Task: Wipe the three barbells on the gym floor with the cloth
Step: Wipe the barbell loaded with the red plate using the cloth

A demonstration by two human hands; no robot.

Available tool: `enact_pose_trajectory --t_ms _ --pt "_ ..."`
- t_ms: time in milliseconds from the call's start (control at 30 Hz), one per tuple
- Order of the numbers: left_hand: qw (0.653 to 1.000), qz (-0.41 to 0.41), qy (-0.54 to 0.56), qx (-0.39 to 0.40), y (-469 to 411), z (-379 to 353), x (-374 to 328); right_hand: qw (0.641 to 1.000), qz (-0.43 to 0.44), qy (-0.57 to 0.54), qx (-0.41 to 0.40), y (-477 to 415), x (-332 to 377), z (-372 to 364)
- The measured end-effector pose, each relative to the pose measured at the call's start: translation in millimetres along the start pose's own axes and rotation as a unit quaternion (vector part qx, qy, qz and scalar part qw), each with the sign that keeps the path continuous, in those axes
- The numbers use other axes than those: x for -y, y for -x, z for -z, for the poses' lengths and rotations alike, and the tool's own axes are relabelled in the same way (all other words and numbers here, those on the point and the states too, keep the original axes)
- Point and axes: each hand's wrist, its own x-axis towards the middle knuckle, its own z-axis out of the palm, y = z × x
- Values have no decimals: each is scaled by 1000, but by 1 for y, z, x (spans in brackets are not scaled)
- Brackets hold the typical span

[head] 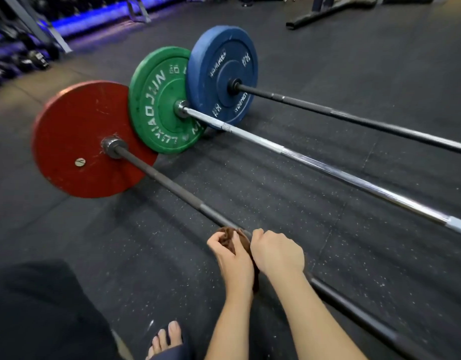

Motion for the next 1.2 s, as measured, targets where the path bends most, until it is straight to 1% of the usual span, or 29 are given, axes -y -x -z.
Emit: enact_pose_trajectory --t_ms 67,167,267,400,533,633,767,867,1033,1100,1167,1200 --pt "1000 15 10 -10 -18 6 -9 998 20 39 -44 7 -3 -6" --pt "998 44 38 -34 -64 21 -33 995 56 59 -58 9 -7 -9" --pt "998 40 35 -42 -89 28 -48 994 60 62 -67 8 -8 -9" --pt "999 33 26 -34 -64 24 -37 994 57 63 -70 12 -4 -8" --pt "999 36 19 8 -22 14 -16 996 44 44 -63 12 0 -5" --pt "998 47 22 26 -21 15 -12 996 44 44 -70 11 0 -7" --pt "996 78 47 -8 -61 23 -31 994 52 56 -78 12 -2 -7" --pt "994 84 63 -15 -82 30 -45 994 51 63 -72 13 -2 -7" --pt "996 72 53 -21 -65 22 -32 994 55 67 -71 15 -1 -4" --pt "996 64 34 -46 -54 15 -24 994 53 60 -71 16 -3 -3" --pt "998 31 2 -61 -51 12 -27 992 59 66 -84 15 -3 -5" --pt "997 29 -8 -66 -54 12 -29 991 63 76 -88 14 -3 -5"
